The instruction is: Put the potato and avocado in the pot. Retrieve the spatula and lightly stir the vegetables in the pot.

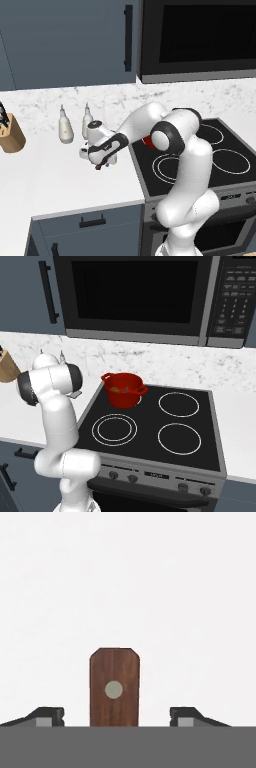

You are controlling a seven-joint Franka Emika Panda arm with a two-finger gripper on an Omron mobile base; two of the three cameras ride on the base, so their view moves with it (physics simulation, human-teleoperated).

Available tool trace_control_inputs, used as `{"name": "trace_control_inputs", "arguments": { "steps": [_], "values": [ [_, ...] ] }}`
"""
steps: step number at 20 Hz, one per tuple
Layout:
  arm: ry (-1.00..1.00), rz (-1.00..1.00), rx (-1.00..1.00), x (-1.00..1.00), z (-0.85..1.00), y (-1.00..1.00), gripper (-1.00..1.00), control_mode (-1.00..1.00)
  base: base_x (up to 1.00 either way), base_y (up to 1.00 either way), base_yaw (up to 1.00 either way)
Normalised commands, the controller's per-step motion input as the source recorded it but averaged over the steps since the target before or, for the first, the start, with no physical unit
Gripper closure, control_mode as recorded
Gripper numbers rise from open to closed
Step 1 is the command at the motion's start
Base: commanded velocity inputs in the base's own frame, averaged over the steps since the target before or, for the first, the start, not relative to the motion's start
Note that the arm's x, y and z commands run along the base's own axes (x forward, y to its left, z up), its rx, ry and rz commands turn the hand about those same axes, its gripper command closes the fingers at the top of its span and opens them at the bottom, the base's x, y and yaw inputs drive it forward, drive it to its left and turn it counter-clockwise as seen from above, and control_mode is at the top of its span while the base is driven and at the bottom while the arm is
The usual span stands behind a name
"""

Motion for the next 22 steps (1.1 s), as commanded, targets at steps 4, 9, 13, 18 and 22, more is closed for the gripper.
{"name": "trace_control_inputs", "arguments": {
  "steps": [4,9,13,18,22],
  "values": [
    [0.0,0.0,0.0,0.0,-0.27,0.0,1.0,-1.0,0.0,0.0,0.0],
    [-0.01,0.01,0.0,0.0,-0.15,0.0,1.0,-1.0,0.0,0.0,0.0],
    [-0.06,0.0,0.0,-0.11,0.0,0.0,1.0,-1.0,0.0,0.0,0.0],
    [-0.2,0.0,0.02,-0.59,0.01,0.0,1.0,-1.0,0.0,0.0,0.0],
    [-0.2,-0.08,0.07,-0.68,0.57,0.0,1.0,-1.0,0.0,0.0,0.0]
  ]
}}
